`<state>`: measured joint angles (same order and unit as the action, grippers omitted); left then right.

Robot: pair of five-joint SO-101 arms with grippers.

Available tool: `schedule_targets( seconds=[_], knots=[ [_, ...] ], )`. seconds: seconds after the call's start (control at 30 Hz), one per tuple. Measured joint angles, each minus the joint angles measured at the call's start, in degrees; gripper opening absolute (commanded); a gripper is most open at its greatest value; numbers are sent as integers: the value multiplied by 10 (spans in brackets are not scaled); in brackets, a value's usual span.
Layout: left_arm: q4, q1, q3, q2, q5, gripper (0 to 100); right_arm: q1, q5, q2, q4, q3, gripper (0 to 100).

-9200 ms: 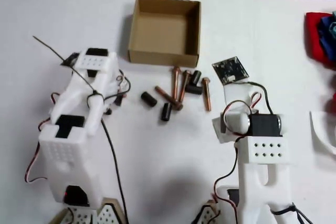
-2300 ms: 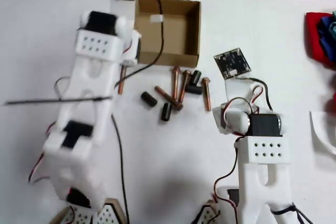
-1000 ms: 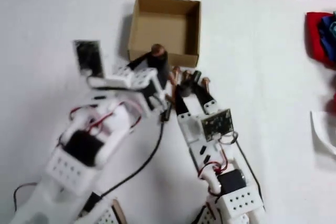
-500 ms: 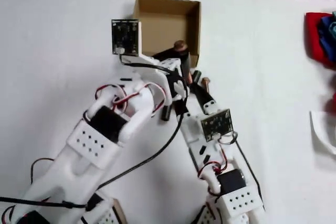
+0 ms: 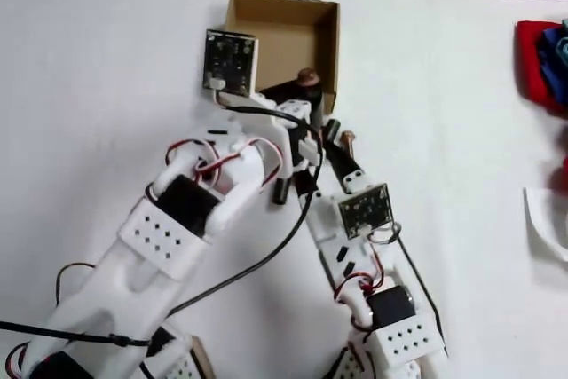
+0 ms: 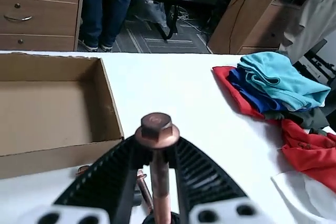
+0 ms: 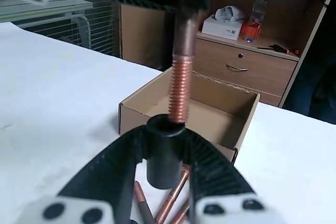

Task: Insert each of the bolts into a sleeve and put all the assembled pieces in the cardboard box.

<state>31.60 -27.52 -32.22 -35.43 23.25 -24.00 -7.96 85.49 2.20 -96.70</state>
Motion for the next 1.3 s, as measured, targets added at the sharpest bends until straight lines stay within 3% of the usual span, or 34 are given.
schedule_targets(
  seconds=[0.37,0.57,0.77,1.1,1.3],
  knots=[
    [46,-11,1,3,-24,47,-1,-2,-1,1,0,20],
    [79,-18,-13,4,-23,354,3,-2,-2,0,0,20],
    [180,-22,11,4,-23,343,-1,-1,-2,0,0,20],
    [264,-21,129,4,-24,343,1,-2,-2,0,0,20],
    [290,58,188,4,-24,343,0,-2,-2,11,0,20]
  ],
)
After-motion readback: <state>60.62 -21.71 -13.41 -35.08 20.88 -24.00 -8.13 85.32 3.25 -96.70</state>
